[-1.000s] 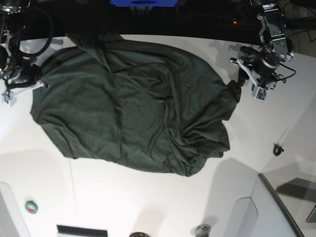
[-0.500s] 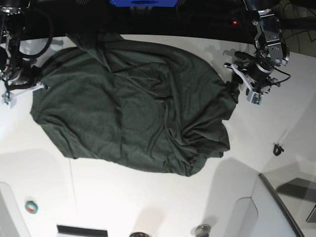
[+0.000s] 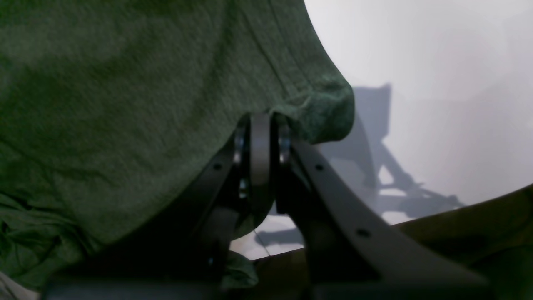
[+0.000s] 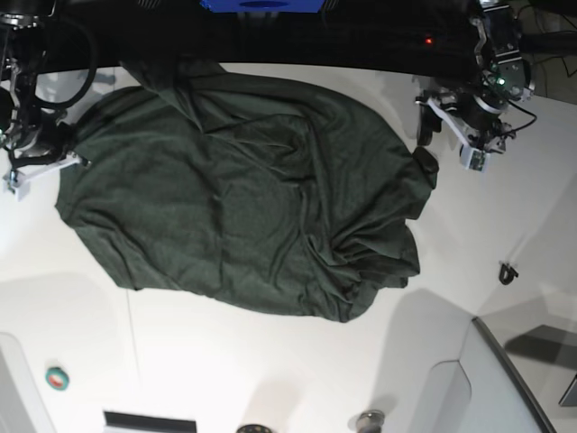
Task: Layout the t-shirt on the table in an organized manner, then fold the t-shirt properly
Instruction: 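Lower the left gripper onto the bunched shirt edge and grasp it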
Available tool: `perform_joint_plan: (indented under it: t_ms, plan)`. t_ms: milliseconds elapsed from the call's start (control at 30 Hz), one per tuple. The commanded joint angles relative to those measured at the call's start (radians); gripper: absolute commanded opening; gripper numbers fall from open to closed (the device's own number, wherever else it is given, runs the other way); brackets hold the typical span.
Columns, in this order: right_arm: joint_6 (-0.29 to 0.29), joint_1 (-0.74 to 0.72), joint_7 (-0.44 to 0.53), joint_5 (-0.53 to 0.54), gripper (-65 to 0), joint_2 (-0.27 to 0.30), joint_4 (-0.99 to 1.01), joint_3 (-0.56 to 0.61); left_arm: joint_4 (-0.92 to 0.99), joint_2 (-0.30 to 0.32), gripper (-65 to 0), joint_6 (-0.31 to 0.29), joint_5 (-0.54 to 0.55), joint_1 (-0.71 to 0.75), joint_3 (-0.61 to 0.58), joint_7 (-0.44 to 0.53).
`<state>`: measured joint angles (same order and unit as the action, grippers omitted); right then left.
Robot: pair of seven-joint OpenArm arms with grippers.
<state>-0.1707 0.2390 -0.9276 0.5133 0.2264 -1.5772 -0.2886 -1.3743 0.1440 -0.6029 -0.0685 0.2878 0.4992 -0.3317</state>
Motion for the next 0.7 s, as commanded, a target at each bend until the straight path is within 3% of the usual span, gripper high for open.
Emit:
perform_joint_plan:
  t_ms: [0, 400, 667]
  plan:
    - [0.003, -0.008, 0.009, 0.0, -63.8, 0.012, -0.018, -0.005, -0.001, 0.016, -17.9, 0.005, 0.026, -0.002, 0.002, 0.016]
    - [0.003, -0.008, 0.009, 0.0, -63.8, 0.012, -0.018, -0.005, 0.068, 0.01, -18.6, 0.007, 0.019, -0.088, -0.001, 0.018]
    - [0.003, -0.008, 0.009, 0.0, -63.8, 0.011, -0.018, -0.005, 0.017, 0.009, -17.9, 0.005, 0.022, -0.04, -0.001, 0.016]
